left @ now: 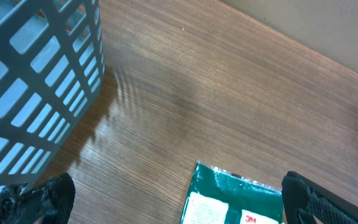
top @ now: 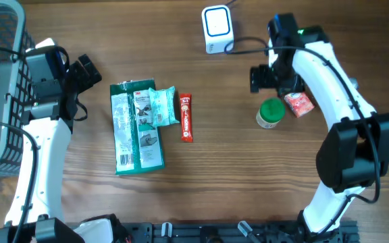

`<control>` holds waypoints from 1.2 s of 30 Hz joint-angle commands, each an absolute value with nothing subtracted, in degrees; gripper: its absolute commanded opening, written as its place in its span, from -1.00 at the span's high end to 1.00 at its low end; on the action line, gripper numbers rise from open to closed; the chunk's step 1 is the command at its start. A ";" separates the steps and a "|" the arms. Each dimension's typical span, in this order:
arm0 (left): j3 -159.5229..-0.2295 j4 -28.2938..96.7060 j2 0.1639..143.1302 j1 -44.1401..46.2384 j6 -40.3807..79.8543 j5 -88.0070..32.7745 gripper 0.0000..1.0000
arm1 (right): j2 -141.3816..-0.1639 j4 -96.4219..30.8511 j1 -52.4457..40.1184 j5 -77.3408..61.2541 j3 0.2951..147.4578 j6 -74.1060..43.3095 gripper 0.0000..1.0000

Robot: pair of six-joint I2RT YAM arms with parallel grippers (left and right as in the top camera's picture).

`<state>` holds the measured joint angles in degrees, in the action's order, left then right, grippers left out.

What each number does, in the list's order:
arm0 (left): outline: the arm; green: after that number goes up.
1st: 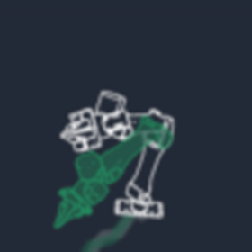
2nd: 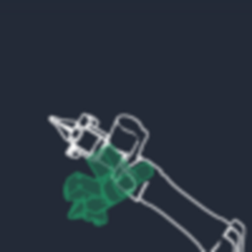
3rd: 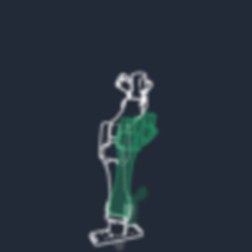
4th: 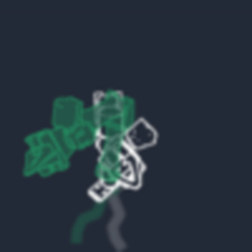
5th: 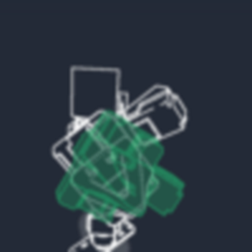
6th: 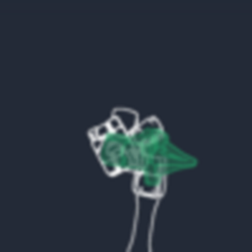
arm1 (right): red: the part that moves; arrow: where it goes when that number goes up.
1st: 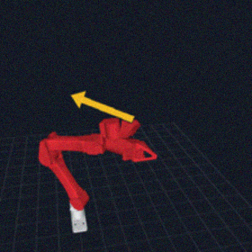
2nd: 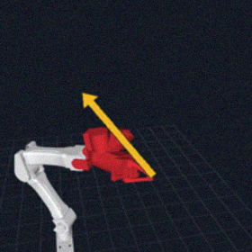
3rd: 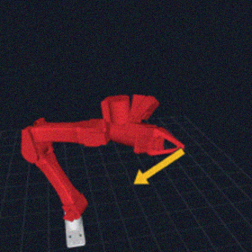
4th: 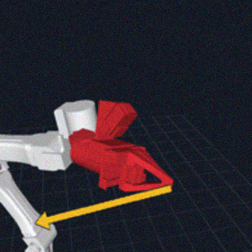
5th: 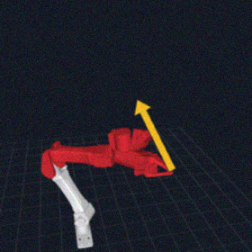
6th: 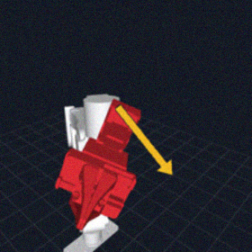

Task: Scan the item barcode
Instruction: 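Lower the jar at the right side and open the right gripper, then reach the right gripper left to the mint-green wipes pack and grasp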

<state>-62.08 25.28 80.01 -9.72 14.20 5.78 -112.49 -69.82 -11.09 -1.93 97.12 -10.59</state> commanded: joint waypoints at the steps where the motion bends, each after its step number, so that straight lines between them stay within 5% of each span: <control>1: -62.70 25.12 79.50 -9.87 13.72 6.09 -1.00 | -112.07 -69.06 -12.16 -13.52 99.39 -7.70 -0.45; 3: -62.70 25.12 79.50 -9.87 13.72 6.09 -1.00 | -112.09 -67.20 -13.56 -16.05 98.26 -7.88 0.16; 5: -62.70 25.12 79.50 -9.87 13.72 6.09 -1.00 | -112.12 -65.98 -15.33 -15.99 97.12 -9.67 0.38; 14: -62.70 25.12 79.50 -9.87 13.72 6.09 -1.00 | -112.14 -55.33 -25.96 -3.14 86.06 -18.57 0.39; 26: -62.70 25.12 79.50 -9.87 13.69 6.09 -1.00 | -112.14 -58.81 -24.56 21.74 78.63 -19.99 0.21; 36: -62.70 25.12 79.50 -9.87 13.72 6.09 -1.00 | -112.14 -60.18 -15.88 15.42 78.70 -19.79 0.13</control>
